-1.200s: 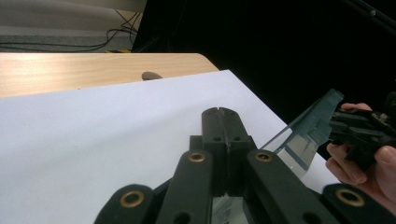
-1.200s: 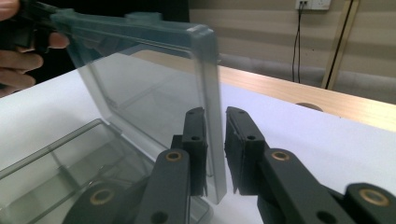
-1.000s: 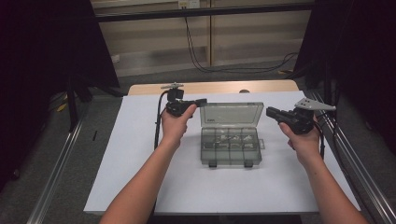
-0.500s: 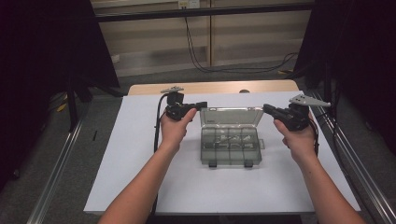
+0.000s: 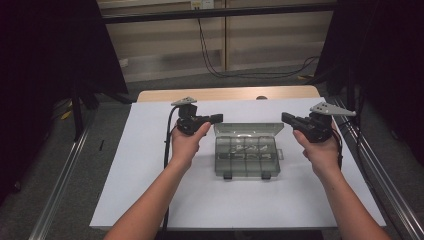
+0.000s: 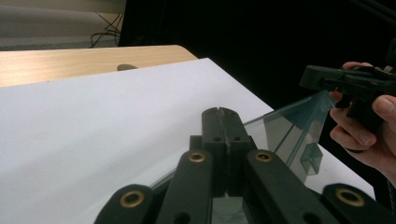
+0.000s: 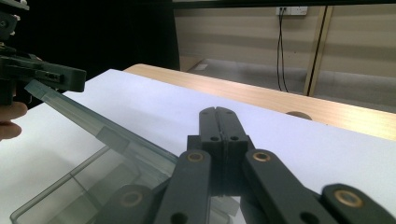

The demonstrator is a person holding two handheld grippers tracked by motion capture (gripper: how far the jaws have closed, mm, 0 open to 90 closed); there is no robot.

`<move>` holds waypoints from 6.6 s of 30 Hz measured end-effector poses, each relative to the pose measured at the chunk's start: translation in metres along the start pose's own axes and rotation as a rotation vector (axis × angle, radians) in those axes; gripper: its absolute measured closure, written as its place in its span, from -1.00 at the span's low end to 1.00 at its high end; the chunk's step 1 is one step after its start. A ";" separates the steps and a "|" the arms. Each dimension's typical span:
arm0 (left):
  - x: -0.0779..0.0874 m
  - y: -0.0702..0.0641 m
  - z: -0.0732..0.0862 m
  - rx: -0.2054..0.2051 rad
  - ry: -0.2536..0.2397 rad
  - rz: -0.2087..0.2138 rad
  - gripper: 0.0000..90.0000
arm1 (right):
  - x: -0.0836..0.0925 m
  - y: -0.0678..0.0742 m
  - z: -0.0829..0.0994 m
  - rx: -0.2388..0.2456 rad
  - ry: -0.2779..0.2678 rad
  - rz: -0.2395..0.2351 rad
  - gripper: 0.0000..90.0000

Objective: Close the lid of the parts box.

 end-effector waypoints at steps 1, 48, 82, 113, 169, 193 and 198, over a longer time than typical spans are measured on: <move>0.000 -0.002 0.001 0.005 -0.007 0.000 1.00 | 0.001 0.001 0.001 0.003 -0.001 -0.004 1.00; 0.035 -0.058 0.068 -0.211 0.048 -0.062 1.00 | 0.046 0.046 0.053 0.079 0.009 -0.058 1.00; 0.029 -0.053 0.115 -0.245 0.082 -0.154 1.00 | 0.045 0.046 0.098 0.114 0.085 -0.018 1.00; 0.026 -0.052 0.122 -0.223 0.084 -0.151 1.00 | 0.068 0.023 0.094 0.084 0.026 0.019 -0.90; 0.103 -0.035 0.123 -0.206 0.019 -0.181 -1.00 | 0.108 -0.020 0.114 0.037 0.038 0.090 -1.00; 0.175 -0.010 0.134 -0.156 -0.039 -0.290 -0.97 | 0.109 -0.022 0.113 0.022 0.030 0.112 -1.00; 0.186 -0.005 0.134 -0.156 -0.043 -0.319 -0.97 | 0.110 -0.024 0.113 0.020 0.030 0.112 -1.00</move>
Point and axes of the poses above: each handheld gripper's, and its own axes: x roughly backward along the jaws, z roughly out of its underside, y roughly to its left, the point moved 2 cm from there along -x, roughly forward along the jaws, and after that the axes turned 4 degrees about z, right-handed, at the moved point
